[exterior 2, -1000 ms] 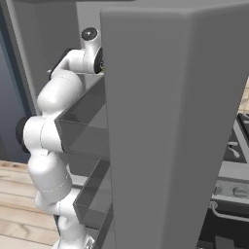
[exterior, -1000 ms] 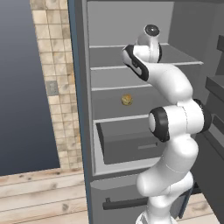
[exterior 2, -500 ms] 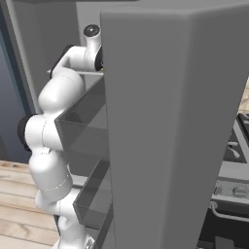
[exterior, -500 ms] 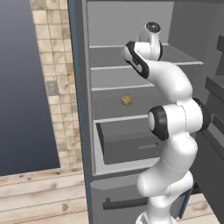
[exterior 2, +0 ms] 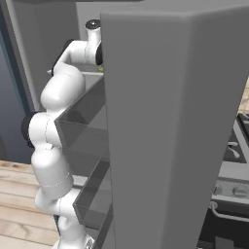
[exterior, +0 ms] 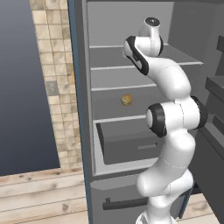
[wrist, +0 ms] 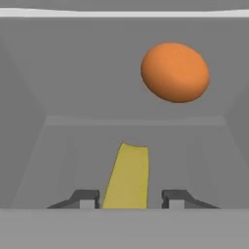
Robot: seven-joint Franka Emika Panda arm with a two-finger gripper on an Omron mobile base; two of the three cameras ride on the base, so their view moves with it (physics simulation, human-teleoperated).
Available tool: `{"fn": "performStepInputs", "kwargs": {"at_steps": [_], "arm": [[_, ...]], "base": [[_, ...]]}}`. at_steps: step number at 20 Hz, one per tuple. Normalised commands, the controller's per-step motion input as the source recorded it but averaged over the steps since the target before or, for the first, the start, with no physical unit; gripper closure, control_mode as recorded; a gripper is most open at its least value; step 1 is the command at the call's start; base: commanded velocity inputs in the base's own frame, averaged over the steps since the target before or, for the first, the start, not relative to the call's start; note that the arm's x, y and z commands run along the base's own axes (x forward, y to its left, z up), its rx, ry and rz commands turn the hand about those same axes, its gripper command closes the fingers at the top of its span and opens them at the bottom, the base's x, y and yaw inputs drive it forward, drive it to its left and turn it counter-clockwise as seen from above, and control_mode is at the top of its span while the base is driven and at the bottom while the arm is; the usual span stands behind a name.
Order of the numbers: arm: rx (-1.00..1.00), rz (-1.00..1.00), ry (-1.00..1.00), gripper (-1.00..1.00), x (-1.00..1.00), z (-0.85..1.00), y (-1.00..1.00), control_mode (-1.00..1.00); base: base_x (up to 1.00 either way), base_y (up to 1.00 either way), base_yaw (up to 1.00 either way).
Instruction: Pick the egg and butter from the fridge and place them by the bowl for mixing.
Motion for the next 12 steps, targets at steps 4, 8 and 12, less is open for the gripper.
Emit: {"fn": "performStepInputs", "kwargs": {"at_steps": [4,8,12], "arm": [[0.0,0.0,0.0,1.0,-0.41,-0.81,0.13,-1.0],[0.0,0.0,0.0,1.0,-0.51,-0.75,0.21,-1.0],[0.0,0.0,-0.04,1.0,-0.61,-0.71,0.26,-1.0]], "base": [[0.0,0.0,0.0],[0.0,0.0,0.0],[0.0,0.0,0.0]]}}
